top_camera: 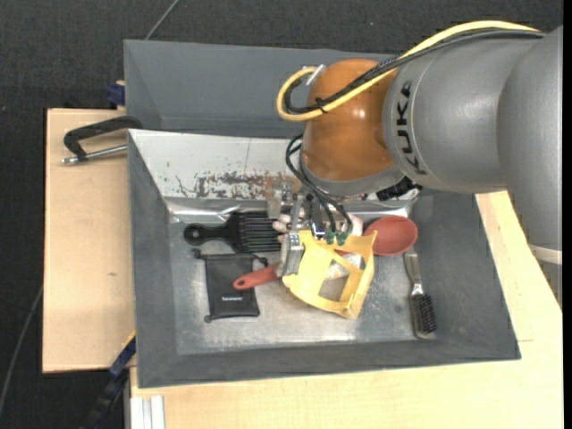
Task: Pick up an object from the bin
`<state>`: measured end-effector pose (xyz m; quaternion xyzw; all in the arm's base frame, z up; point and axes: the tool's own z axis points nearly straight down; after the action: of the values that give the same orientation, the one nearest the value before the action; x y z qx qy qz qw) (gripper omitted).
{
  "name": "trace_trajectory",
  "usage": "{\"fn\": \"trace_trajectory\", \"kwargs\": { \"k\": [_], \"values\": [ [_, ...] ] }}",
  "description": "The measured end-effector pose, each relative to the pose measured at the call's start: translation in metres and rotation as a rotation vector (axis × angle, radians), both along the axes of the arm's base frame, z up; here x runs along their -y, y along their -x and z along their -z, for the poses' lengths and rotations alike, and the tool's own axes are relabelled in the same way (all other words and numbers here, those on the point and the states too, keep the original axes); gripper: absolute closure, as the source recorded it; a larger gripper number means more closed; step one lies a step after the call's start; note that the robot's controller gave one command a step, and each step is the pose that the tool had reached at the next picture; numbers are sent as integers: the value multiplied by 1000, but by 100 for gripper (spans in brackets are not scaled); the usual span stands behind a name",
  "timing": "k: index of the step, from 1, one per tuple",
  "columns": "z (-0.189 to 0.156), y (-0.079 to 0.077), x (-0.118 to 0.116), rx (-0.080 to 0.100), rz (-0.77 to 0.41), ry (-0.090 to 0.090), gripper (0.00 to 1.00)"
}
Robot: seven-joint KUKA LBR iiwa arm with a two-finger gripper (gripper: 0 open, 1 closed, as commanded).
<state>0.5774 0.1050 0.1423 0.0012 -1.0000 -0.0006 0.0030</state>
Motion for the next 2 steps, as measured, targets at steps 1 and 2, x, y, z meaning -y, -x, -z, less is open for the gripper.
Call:
{"fn": "trace_trajectory", "kwargs": {
  "k": [1,2],
  "values": [
    [-5,-1,0,8,2,-1,0],
    [43,4,46,10,-310,-3,0]
  ]
}}
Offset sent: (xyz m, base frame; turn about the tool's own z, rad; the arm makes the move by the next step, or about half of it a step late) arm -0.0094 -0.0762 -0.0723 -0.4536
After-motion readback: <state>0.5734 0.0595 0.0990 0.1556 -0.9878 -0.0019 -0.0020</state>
